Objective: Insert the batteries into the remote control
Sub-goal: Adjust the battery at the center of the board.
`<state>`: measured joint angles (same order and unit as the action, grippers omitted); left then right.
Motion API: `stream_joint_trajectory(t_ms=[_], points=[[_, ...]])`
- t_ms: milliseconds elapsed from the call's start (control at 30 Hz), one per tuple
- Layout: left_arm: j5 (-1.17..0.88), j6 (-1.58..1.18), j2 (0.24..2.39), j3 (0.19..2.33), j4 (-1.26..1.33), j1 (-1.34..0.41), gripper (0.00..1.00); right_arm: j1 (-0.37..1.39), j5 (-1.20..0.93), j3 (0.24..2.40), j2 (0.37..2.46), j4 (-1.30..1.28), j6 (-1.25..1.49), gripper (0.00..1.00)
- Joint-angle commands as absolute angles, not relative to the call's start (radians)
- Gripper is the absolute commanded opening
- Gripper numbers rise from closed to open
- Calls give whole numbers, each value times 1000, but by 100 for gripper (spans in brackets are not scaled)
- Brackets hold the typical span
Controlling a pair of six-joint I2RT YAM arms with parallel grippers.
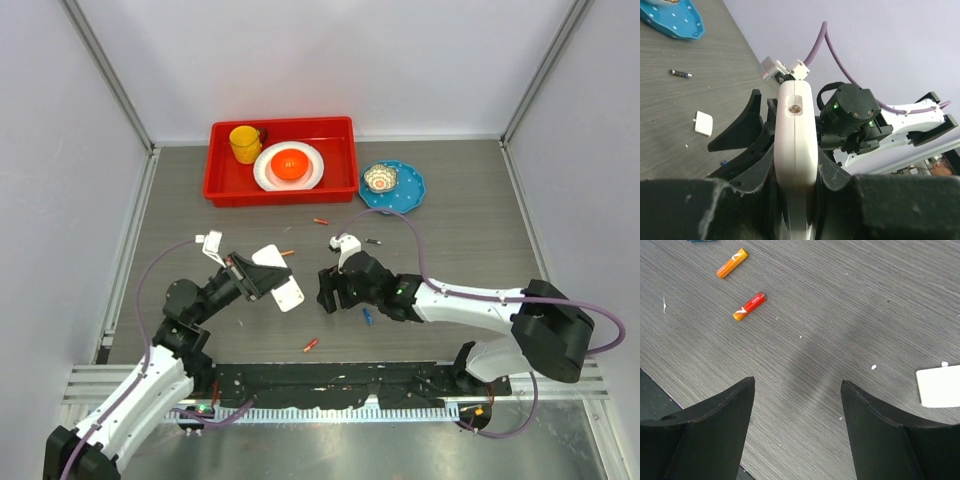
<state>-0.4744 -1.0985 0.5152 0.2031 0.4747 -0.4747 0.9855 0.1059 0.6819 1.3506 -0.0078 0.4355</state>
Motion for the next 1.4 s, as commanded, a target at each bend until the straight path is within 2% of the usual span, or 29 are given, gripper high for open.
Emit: stream_joint_trajectory(t_ms=[0,200,367,633,1033,1233,1367], points=[[-550,-1163,544,192,625,-439,0,997,114,690,1353,80,431,75],[-624,-1249,618,129,923,-439,0,999,121,638,1315,90,423,74],[-627,-1215,604,117,953,-439,0,999,137,623,1302,94,422,74],[-586,-1160,506,120,825,-440,0,999,130,615,1293,90,420,75],[-592,-1160,506,107,828,-442,0,1017,114,598,1252,64,397,73],[-514,-1128,499,156,608,-440,0,1124,135,632,1230,-24,327,69],[-381,-1144,511,169,506,-439,0,1181,199,635,1226,-70,322,69]])
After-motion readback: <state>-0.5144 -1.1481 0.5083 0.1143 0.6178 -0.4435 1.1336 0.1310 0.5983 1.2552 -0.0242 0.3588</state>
